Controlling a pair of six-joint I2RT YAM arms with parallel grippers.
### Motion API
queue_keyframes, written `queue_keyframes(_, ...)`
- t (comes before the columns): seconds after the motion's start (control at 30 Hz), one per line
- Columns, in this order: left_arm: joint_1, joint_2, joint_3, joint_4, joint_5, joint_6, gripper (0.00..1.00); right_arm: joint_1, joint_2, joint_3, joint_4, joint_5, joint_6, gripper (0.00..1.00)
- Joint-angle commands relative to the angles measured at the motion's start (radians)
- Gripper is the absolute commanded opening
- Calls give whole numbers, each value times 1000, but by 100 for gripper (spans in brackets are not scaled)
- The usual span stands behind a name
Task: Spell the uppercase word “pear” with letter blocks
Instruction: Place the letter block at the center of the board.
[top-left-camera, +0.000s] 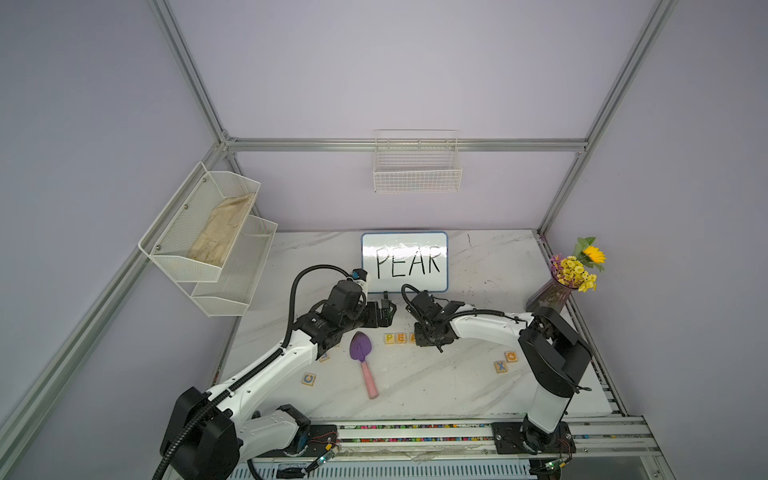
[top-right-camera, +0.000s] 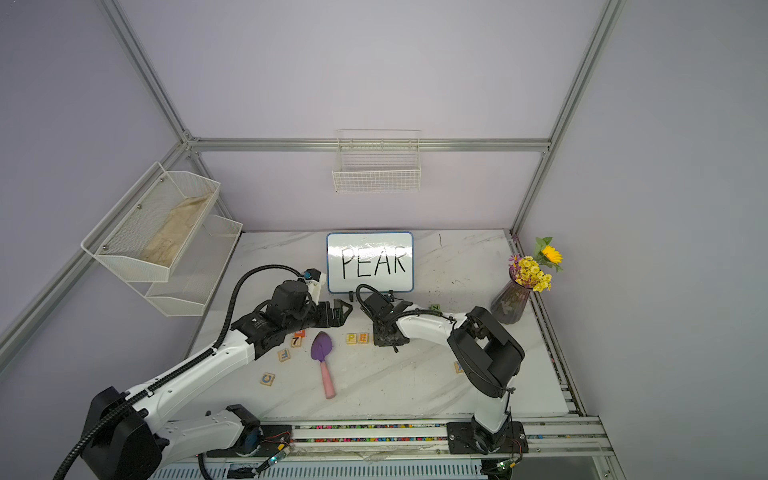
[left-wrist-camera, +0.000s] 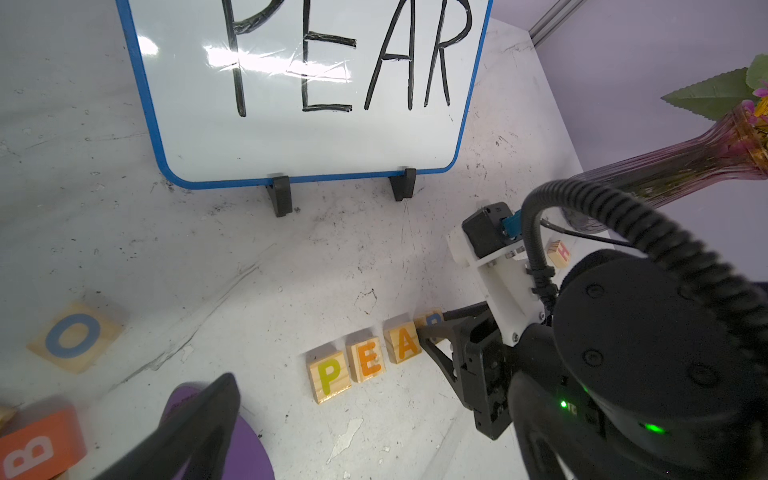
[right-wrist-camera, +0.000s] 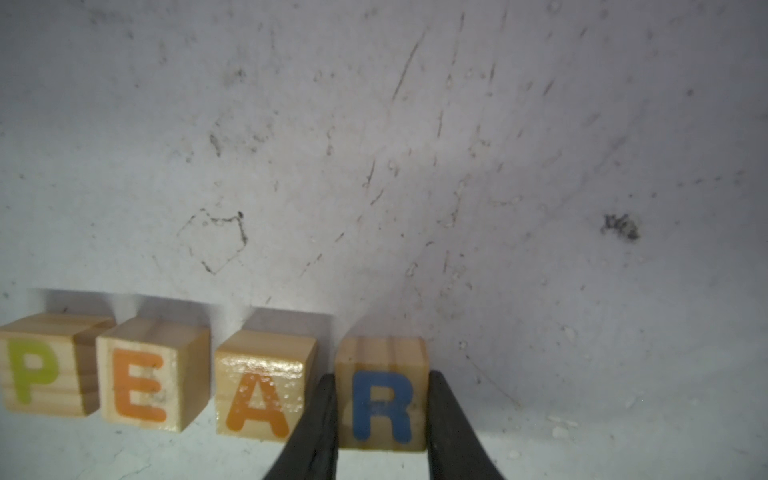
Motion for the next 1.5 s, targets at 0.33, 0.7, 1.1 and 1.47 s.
queue_keyframes(0.33, 6, -18, -31, 24, 1, 8, 100, 5, 20, 14, -37, 14, 22, 34)
queue_keyframes(0.7, 5, -17, -29, 26, 7, 12, 100, 3, 13, 15, -47, 11, 25, 36)
queue_keyframes(1.1, 5, -14, -29, 28, 10, 16, 100, 6, 8, 3, -48, 6, 37, 35)
queue_keyframes(1.47, 5, -18, -36, 26, 7, 14, 100, 14, 1, -2, -58, 9, 41, 34)
